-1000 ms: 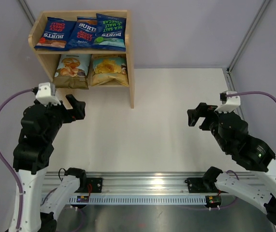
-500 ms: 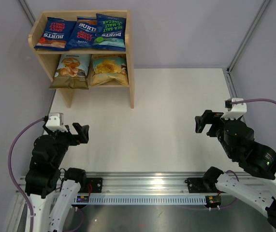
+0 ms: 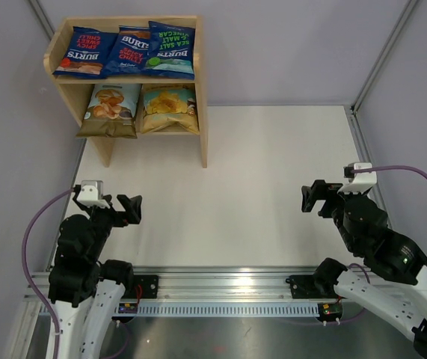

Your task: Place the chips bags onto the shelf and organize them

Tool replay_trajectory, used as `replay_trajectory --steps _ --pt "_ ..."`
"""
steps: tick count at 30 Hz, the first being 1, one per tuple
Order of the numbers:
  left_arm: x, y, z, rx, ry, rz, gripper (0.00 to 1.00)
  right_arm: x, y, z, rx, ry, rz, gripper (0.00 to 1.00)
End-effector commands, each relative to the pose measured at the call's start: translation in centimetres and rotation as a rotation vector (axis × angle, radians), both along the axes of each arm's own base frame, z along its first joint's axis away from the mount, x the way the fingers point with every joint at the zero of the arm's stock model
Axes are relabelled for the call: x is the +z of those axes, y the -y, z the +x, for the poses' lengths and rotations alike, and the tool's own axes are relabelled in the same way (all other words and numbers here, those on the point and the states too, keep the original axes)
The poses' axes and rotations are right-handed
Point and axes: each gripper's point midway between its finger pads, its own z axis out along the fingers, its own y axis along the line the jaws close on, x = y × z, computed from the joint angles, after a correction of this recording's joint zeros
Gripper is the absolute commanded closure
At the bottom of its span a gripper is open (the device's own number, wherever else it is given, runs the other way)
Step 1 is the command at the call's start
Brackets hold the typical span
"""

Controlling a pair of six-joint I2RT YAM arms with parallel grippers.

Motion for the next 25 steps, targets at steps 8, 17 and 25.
replay_trajectory --steps 8,17,25 --pt "0.7 1.5 0.6 -0.087 0.051 0.009 0.01 -1.0 0.1 0.3 -0.005 0.055 0.021 0.01" --pt "0.8 1.4 0.6 -0.082 0.055 0.008 0.01 -0.8 -0.7 0.3 0.022 0.053 0.034 0.0" --pt "0.7 1.3 0.6 -0.079 0.054 0.009 0.01 -0.9 -0.7 0.5 0.019 0.047 0.023 0.01"
